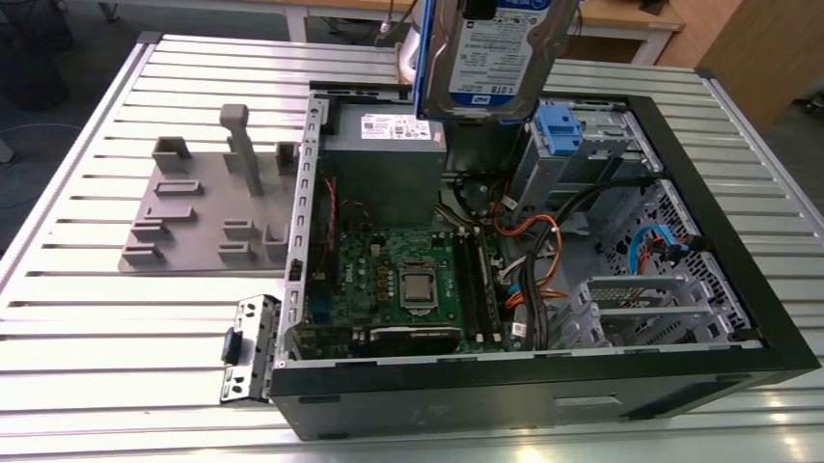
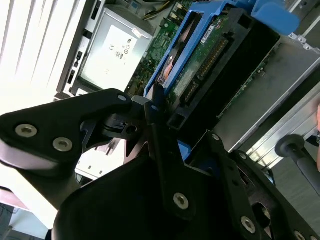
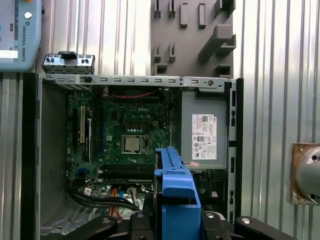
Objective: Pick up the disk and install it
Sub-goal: 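Pick up the disk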
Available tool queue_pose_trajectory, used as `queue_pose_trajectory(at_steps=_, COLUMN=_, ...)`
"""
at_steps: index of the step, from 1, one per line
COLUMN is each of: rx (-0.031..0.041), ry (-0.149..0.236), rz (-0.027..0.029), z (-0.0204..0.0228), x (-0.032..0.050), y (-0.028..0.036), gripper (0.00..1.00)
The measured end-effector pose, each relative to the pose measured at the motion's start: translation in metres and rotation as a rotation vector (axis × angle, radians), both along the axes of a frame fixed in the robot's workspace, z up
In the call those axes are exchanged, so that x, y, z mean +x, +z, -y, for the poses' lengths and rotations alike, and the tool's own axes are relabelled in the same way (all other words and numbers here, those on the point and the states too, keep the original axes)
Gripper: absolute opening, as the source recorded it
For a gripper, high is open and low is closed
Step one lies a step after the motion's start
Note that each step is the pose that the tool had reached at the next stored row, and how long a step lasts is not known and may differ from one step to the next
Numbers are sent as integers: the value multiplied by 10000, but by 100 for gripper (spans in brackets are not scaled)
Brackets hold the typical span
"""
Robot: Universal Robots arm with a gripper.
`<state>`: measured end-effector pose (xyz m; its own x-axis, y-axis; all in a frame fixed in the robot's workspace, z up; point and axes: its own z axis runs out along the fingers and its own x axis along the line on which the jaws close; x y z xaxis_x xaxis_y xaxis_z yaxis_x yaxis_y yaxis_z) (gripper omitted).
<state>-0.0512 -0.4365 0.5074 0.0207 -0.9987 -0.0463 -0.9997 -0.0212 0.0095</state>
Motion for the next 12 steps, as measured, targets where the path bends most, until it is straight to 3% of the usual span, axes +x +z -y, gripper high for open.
queue_pose_trajectory(at_steps=12, rx=-1, ry=0, rz=0, z=199, x=2, y=-23, gripper=36)
